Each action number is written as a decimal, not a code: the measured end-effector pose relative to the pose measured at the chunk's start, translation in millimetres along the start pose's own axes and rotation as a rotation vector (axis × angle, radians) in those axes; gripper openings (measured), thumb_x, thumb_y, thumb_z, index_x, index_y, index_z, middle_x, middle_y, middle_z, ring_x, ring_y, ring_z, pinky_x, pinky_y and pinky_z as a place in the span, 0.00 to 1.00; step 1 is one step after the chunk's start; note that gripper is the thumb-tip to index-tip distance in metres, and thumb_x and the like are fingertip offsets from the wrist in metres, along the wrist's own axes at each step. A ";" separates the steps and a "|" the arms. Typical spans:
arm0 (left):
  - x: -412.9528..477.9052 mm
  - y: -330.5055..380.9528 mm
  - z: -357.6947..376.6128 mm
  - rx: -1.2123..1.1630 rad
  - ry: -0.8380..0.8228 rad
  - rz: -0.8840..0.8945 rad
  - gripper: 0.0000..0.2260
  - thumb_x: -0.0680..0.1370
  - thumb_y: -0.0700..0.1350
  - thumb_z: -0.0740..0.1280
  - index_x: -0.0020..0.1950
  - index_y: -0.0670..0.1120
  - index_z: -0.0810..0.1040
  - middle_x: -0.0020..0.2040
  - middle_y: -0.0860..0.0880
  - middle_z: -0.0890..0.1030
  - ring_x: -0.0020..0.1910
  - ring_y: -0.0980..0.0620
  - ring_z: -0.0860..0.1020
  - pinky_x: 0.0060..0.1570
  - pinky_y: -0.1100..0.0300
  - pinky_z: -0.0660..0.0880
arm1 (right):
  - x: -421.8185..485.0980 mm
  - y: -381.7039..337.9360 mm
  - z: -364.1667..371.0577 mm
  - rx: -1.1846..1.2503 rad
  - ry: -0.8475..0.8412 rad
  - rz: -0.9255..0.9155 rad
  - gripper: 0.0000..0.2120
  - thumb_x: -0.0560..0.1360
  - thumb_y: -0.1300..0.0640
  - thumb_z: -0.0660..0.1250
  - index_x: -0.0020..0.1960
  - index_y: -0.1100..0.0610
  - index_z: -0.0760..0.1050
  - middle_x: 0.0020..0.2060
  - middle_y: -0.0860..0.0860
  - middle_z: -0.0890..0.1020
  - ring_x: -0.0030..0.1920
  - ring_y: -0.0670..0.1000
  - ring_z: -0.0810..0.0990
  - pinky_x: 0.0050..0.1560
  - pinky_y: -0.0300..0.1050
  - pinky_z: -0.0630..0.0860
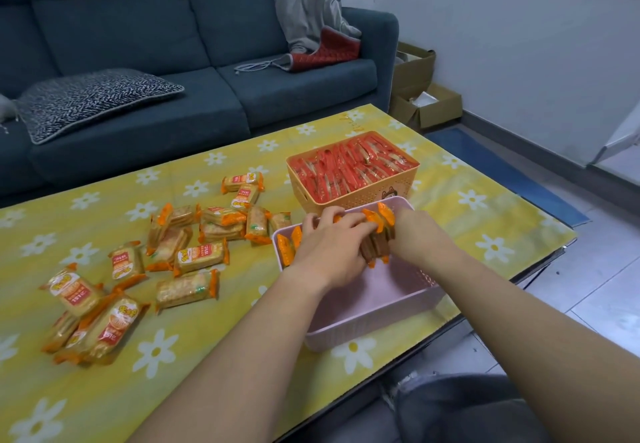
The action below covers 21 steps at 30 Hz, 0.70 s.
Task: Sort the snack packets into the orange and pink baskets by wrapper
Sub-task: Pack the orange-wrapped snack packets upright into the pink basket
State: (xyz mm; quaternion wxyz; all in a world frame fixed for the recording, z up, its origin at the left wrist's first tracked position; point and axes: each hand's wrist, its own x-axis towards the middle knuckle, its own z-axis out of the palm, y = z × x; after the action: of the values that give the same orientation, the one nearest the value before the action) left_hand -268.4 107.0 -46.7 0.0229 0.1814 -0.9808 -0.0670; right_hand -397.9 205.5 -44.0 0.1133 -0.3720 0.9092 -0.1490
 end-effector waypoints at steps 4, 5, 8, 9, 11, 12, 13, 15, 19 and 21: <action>-2.0 0.6 -6.4 -0.015 0.051 0.006 0.26 0.79 0.53 0.64 0.77 0.61 0.64 0.77 0.60 0.65 0.74 0.48 0.62 0.68 0.45 0.56 | -15.8 -15.3 -26.3 -0.039 0.080 0.017 0.05 0.70 0.65 0.65 0.44 0.57 0.72 0.34 0.53 0.75 0.44 0.63 0.81 0.36 0.46 0.69; -5.1 -0.9 -11.2 -0.035 0.082 0.003 0.26 0.78 0.53 0.64 0.76 0.61 0.66 0.76 0.60 0.67 0.74 0.49 0.63 0.68 0.45 0.57 | -19.3 -21.0 -31.7 -0.066 0.127 0.017 0.05 0.71 0.64 0.65 0.44 0.58 0.71 0.37 0.55 0.76 0.46 0.63 0.81 0.37 0.47 0.69; -21.0 -10.7 -30.2 -0.115 0.213 -0.061 0.21 0.78 0.51 0.63 0.71 0.59 0.72 0.70 0.59 0.74 0.71 0.51 0.68 0.65 0.47 0.60 | -31.8 -42.9 -38.5 -0.162 0.253 -0.059 0.11 0.74 0.55 0.66 0.55 0.57 0.74 0.49 0.58 0.81 0.51 0.63 0.81 0.41 0.49 0.72; -31.4 -20.9 -38.2 -0.139 0.254 -0.116 0.18 0.78 0.51 0.63 0.68 0.58 0.75 0.68 0.58 0.77 0.69 0.51 0.70 0.65 0.48 0.61 | -37.4 -56.4 -37.1 -0.141 0.281 -0.112 0.13 0.74 0.52 0.66 0.56 0.56 0.75 0.49 0.58 0.82 0.50 0.63 0.81 0.42 0.50 0.74; -51.7 -47.4 -50.6 -0.189 0.325 -0.247 0.12 0.78 0.49 0.64 0.60 0.57 0.80 0.61 0.56 0.81 0.64 0.50 0.75 0.62 0.49 0.68 | -48.8 -84.5 -27.9 -0.041 0.310 -0.244 0.13 0.74 0.48 0.66 0.54 0.54 0.77 0.47 0.55 0.82 0.49 0.62 0.81 0.43 0.51 0.78; -68.0 -67.6 -55.9 -0.231 0.349 -0.344 0.10 0.77 0.46 0.65 0.55 0.56 0.81 0.57 0.55 0.83 0.59 0.48 0.78 0.58 0.50 0.72 | -54.4 -104.7 -20.4 0.022 0.306 -0.328 0.13 0.73 0.48 0.65 0.53 0.54 0.78 0.47 0.54 0.82 0.49 0.60 0.81 0.44 0.52 0.79; -81.8 -86.8 -58.4 -0.288 0.350 -0.448 0.09 0.76 0.44 0.65 0.49 0.56 0.81 0.52 0.53 0.84 0.55 0.47 0.80 0.53 0.51 0.75 | -58.4 -122.7 -11.5 0.095 0.271 -0.401 0.12 0.73 0.49 0.65 0.53 0.53 0.79 0.47 0.53 0.83 0.49 0.59 0.81 0.46 0.53 0.79; -112.8 -128.0 -56.5 -0.356 0.281 -0.654 0.10 0.74 0.40 0.65 0.40 0.55 0.77 0.48 0.51 0.84 0.51 0.45 0.81 0.50 0.52 0.77 | -62.6 -161.9 13.5 0.195 0.094 -0.495 0.10 0.73 0.54 0.65 0.53 0.54 0.80 0.47 0.54 0.84 0.51 0.58 0.81 0.50 0.52 0.79; -162.6 -182.8 -42.7 -0.394 0.229 -0.883 0.09 0.73 0.39 0.67 0.38 0.53 0.75 0.47 0.49 0.83 0.53 0.43 0.81 0.54 0.51 0.77 | -51.5 -221.2 83.2 0.027 -0.264 -0.604 0.20 0.73 0.61 0.66 0.64 0.55 0.75 0.61 0.57 0.79 0.63 0.59 0.77 0.61 0.50 0.75; -185.1 -198.4 -33.3 -0.295 0.178 -0.909 0.07 0.73 0.43 0.70 0.48 0.52 0.77 0.55 0.47 0.80 0.57 0.43 0.80 0.56 0.52 0.76 | -44.5 -241.7 111.9 -0.087 -0.267 -0.619 0.25 0.74 0.59 0.65 0.71 0.55 0.69 0.67 0.57 0.74 0.67 0.60 0.73 0.65 0.53 0.73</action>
State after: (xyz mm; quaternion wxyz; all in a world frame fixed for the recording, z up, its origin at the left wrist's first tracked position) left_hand -23.4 -14.1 -45.3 0.1005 0.5912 -0.7766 -0.1930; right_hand -176.1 52.2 -58.0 0.1648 -0.6512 0.7357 -0.0875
